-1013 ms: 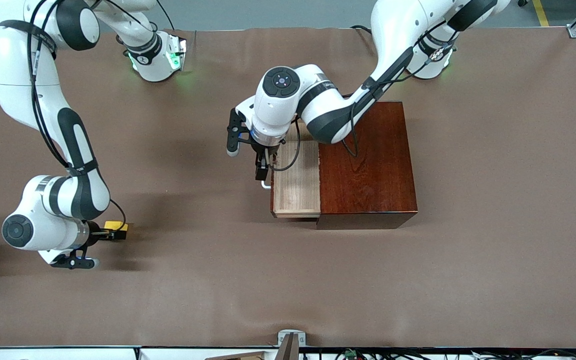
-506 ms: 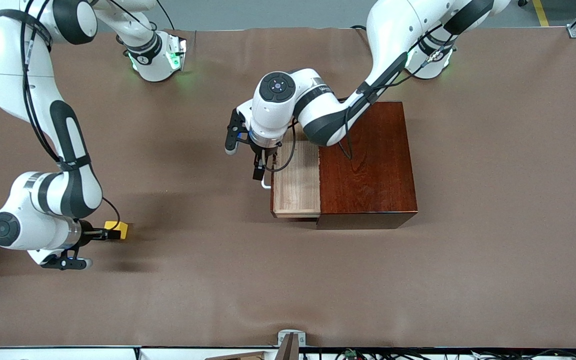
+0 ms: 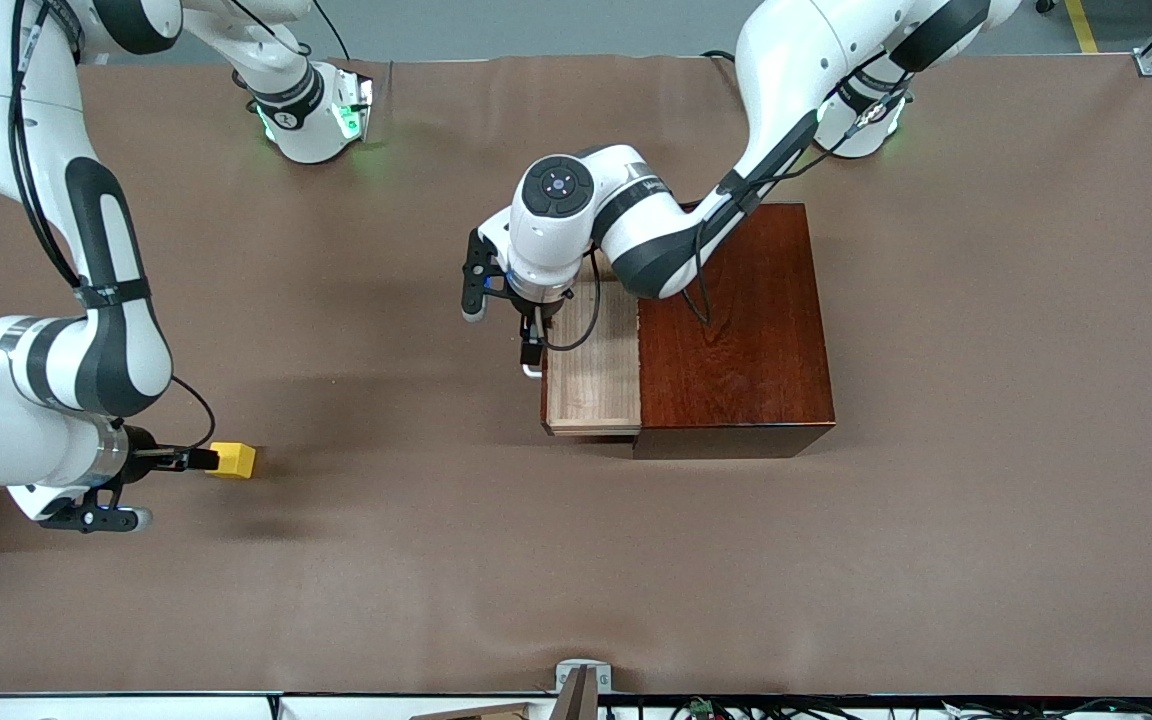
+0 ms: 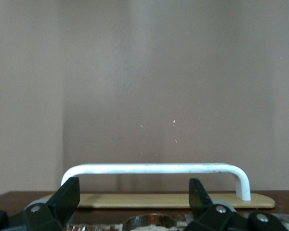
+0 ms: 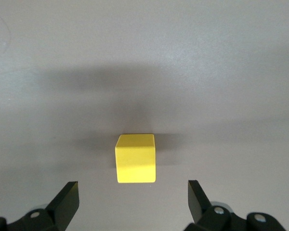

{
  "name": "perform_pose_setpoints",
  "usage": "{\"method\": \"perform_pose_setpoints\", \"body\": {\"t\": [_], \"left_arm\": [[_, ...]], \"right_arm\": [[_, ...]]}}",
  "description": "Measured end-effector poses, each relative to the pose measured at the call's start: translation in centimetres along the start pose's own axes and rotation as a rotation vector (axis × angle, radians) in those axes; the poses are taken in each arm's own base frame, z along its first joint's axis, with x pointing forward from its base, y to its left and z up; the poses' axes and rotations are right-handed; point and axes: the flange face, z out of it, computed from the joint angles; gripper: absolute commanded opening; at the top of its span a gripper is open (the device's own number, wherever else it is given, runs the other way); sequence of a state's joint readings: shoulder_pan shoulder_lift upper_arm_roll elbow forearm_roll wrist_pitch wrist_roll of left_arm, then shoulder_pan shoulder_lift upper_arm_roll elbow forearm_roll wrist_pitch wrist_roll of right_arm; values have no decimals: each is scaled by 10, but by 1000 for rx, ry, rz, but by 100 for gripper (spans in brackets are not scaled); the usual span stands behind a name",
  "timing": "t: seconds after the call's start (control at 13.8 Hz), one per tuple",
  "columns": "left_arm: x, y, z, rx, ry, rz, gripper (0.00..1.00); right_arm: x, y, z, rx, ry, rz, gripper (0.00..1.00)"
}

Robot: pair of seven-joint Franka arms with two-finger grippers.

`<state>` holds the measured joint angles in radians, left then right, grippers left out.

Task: Open drawer, take yellow block, close drawer
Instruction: 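Lower the cube onto the table and open the right gripper, then push the drawer shut into the cabinet with the left gripper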

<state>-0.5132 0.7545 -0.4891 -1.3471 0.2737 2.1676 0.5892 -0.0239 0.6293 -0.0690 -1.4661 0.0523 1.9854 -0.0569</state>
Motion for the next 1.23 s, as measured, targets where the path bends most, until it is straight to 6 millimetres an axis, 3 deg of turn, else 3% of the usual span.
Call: {"method": "perform_pose_setpoints", "body": {"t": [0.29, 0.72, 0.94, 1.23], "left_arm": [[0, 2, 0, -8, -10, -21, 100], [1, 6, -1, -24, -47, -12, 100], [-2, 7, -3, -29, -93, -1, 100], [-7, 9, -3, -36, -153, 12, 100]], "right_arm": [[-15, 0, -52, 5, 35, 0, 100], [-67, -5, -143, 21, 78, -9, 100], [-83, -11, -166, 27, 68, -19, 100], [-91, -13, -177, 29, 67, -23, 100]]}}
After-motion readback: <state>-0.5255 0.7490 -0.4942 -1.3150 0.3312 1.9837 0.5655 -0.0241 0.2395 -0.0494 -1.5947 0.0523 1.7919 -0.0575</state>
